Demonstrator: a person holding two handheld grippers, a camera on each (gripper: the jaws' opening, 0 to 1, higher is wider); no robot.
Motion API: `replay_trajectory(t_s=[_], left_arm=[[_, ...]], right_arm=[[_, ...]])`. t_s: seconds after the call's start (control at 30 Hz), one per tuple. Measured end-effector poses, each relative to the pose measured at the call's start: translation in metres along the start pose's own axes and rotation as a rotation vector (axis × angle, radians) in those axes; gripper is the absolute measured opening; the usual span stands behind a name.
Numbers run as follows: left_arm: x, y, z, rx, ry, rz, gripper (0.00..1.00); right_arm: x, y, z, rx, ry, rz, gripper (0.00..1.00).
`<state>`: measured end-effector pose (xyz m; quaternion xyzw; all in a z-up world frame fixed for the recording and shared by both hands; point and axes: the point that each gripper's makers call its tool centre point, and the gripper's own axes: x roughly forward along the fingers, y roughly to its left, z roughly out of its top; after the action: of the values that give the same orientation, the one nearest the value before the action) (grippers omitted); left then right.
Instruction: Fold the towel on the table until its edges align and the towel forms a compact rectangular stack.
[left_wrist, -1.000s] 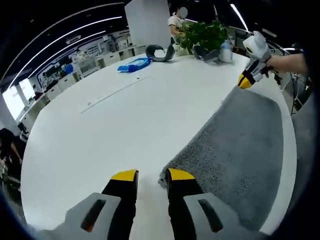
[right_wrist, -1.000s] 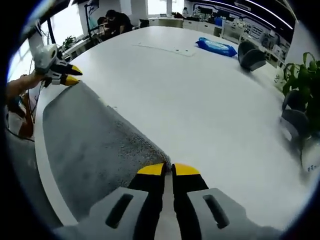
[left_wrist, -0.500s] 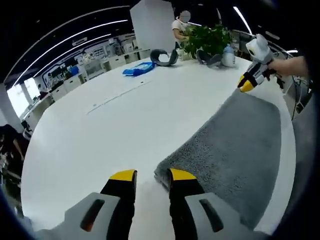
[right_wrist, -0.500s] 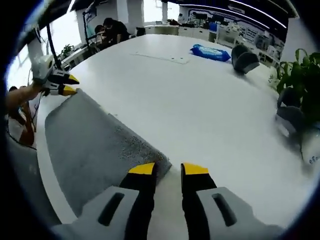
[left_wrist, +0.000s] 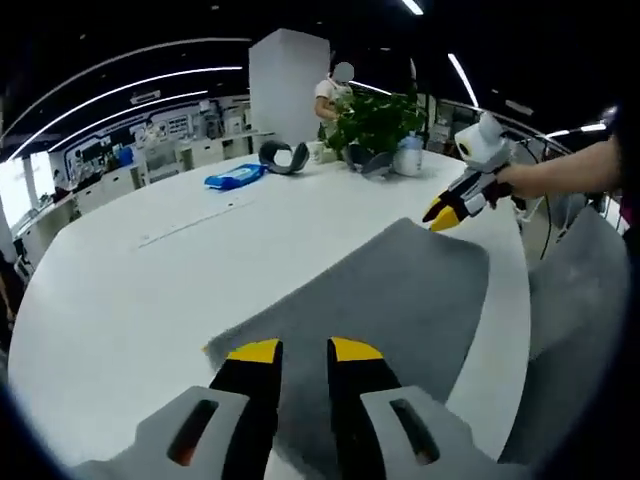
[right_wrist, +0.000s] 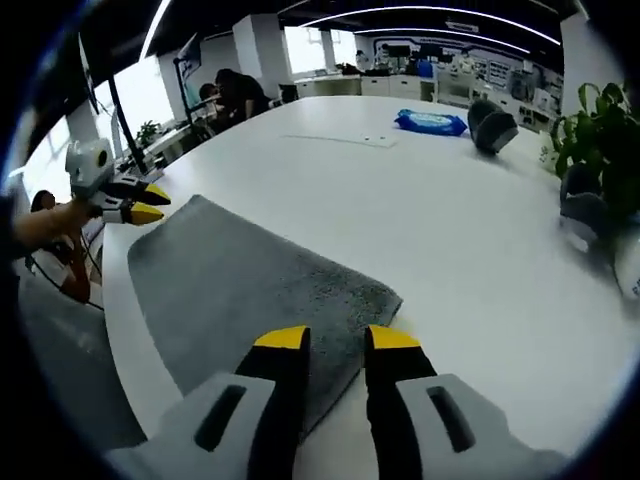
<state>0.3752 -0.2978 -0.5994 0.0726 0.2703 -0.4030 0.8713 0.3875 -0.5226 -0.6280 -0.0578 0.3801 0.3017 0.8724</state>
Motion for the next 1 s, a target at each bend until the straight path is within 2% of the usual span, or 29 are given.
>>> replay_trajectory(t_s=[0.13,0.2,0.23,0.3,0.37,0.47,0.53,0.6,0.67,0.7,0.73,0.77,0.8,0.83,0.9,0.93,0.97,1.0], left_arm=[[0.011,-0.026,0.0,0.021,0.026,-0.064,0.11],[0.017,-0.038,0.001,0.029,0.035,-0.092,0.1],[0.02,-0.048,0.003,0.024,0.04,-0.125,0.07],[0.024,-0.066,0.005,0.045,0.048,-0.191,0.05],[0.03,-0.076,0.006,0.079,0.078,-0.193,0.02],[0.042,-0.098,0.007,0.116,0.119,-0.223,0.01],[0.048,-0.11,0.003,0.137,0.15,-0.248,0.01],[0.057,-0.119,-0.006,0.169,0.204,-0.229,0.01],[0.067,-0.121,-0.023,0.254,0.26,-0.177,0.01],[0.07,-0.122,-0.04,0.308,0.321,-0.157,0.01],[0.072,-0.124,-0.045,0.385,0.323,-0.166,0.01],[0.073,-0.128,-0.028,0.523,0.227,-0.2,0.01],[0.07,-0.125,-0.033,0.552,0.27,-0.195,0.01],[0.07,-0.125,-0.034,0.542,0.268,-0.184,0.01],[0.069,-0.126,-0.033,0.621,0.256,-0.154,0.01],[0.07,-0.129,-0.032,0.773,0.247,-0.156,0.01],[0.07,-0.131,-0.033,0.857,0.243,-0.154,0.01],[0.069,-0.131,-0.033,0.907,0.251,-0.149,0.01]], right_arm=[[0.001,0.033,-0.009,-0.035,0.029,0.059,0.11],[0.001,0.043,-0.019,-0.05,0.077,0.077,0.0],[-0.001,0.05,-0.026,-0.053,0.11,0.084,0.0],[0.001,0.054,-0.026,-0.062,0.089,0.065,0.0],[-0.001,0.059,-0.032,-0.063,0.124,0.056,0.0],[-0.005,0.057,-0.038,-0.175,0.174,-0.017,0.0],[-0.006,0.056,-0.045,-0.215,0.217,-0.043,0.0],[0.002,0.058,-0.051,-0.3,0.223,-0.059,0.0],[0.004,0.057,-0.047,-0.374,0.191,-0.085,0.0],[0.004,0.059,-0.049,-0.347,0.194,-0.091,0.0],[0.004,0.058,-0.049,-0.338,0.188,-0.103,0.0],[0.003,0.058,-0.049,-0.342,0.172,-0.125,0.0],[0.003,0.057,-0.048,-0.354,0.158,-0.14,0.0],[0.003,0.056,-0.048,-0.376,0.13,-0.171,0.0],[0.004,0.058,-0.047,-0.459,0.13,-0.18,0.0],[0.005,0.059,-0.047,-0.544,0.148,-0.174,0.0],[0.005,0.059,-0.047,-0.575,0.16,-0.174,0.0],[0.006,0.059,-0.048,-0.585,0.17,-0.176,0.0]])
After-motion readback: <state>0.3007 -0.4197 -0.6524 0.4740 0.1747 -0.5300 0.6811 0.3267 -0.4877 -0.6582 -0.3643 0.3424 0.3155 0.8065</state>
